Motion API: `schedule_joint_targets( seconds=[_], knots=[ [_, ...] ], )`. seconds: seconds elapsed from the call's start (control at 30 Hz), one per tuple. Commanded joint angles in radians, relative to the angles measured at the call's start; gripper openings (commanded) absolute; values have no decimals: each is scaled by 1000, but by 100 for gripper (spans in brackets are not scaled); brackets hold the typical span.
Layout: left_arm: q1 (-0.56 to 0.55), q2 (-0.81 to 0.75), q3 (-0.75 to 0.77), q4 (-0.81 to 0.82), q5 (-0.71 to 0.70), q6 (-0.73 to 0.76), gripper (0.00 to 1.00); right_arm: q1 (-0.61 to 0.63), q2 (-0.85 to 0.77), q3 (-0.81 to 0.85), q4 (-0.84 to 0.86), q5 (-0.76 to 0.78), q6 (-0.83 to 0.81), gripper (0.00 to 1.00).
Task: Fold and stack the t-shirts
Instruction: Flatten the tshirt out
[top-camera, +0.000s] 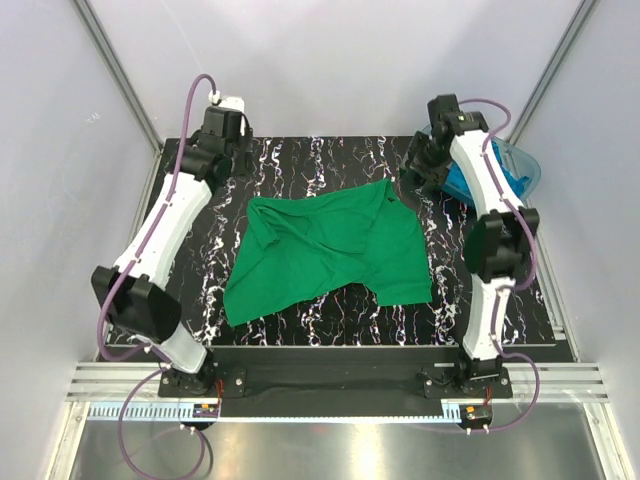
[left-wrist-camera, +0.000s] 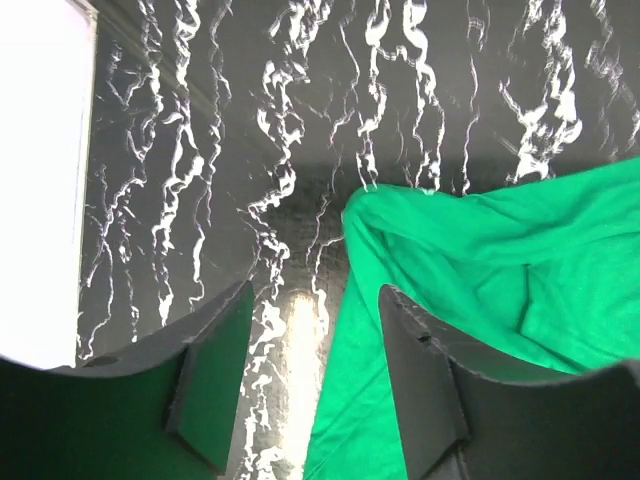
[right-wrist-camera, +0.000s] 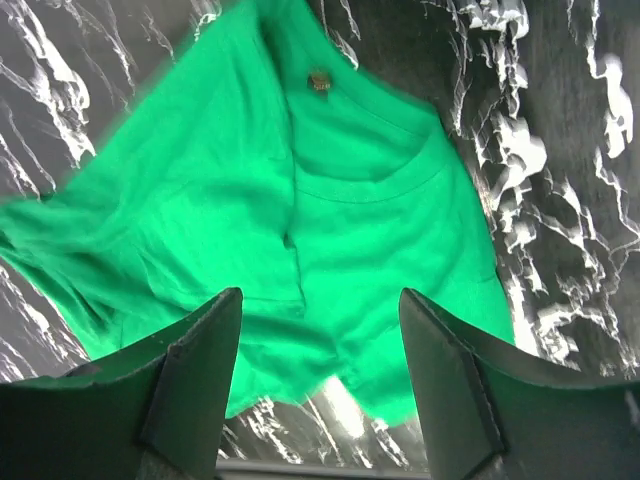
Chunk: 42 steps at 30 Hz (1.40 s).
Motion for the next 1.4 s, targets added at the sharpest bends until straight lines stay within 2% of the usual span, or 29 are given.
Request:
schedule_joint_targets(
  seconds=[0.0,0.07,0.1,0.13,0.2,0.23,0.33,0.37,0.4,0.5,0.57,0.63,0.8,0.9,1.0,1.13,1.37],
  knots=[
    [-23,-68,-15,-51,-1,-58,60,10,-290,-220,-60,-34,-54,72],
    [-42,-114,-98,-65,68,-99,62,9,-382,-399,5,-78,-26,70],
    [-49,-140,-192,-39,108,-112,62,10,-471,-568,38,-100,-20,70],
    [-54,-196,-246,-27,198,-124,62,9,-513,-647,60,-107,-14,70],
    [-94,-258,-343,31,255,-168,59,9,-629,-855,114,-97,6,67],
    [-104,-308,-447,55,321,-194,59,7,-661,-911,126,-94,14,63],
    [-123,-367,-619,98,426,-358,55,-4,-737,-1066,145,-94,70,52],
    [-134,-413,-665,105,429,-398,54,-23,-754,-1096,145,-92,92,41],
    [-137,-436,-701,101,421,-476,50,-33,-790,-1148,161,-97,142,37],
    [-143,-551,-801,63,383,-547,45,-71,-852,-1227,197,-75,211,35],
    [-148,-600,-836,37,349,-595,46,-89,-866,-1258,197,-65,247,38],
    [-148,-663,-868,-8,305,-642,46,-126,-870,-1307,191,-31,279,46],
    [-149,-737,-914,-86,262,-690,51,-169,-915,-1456,312,-15,311,49],
    [-149,-781,-928,-106,246,-714,52,-169,-941,-1533,405,-29,339,49],
    [-149,-827,-948,-111,239,-731,56,-168,-965,-1565,453,-6,357,47],
    [-149,-856,-962,-114,250,-734,57,-169,-935,-1568,513,27,339,43],
    [-151,-855,-953,-119,256,-733,57,-169,-890,-1556,524,38,342,38]
  ],
)
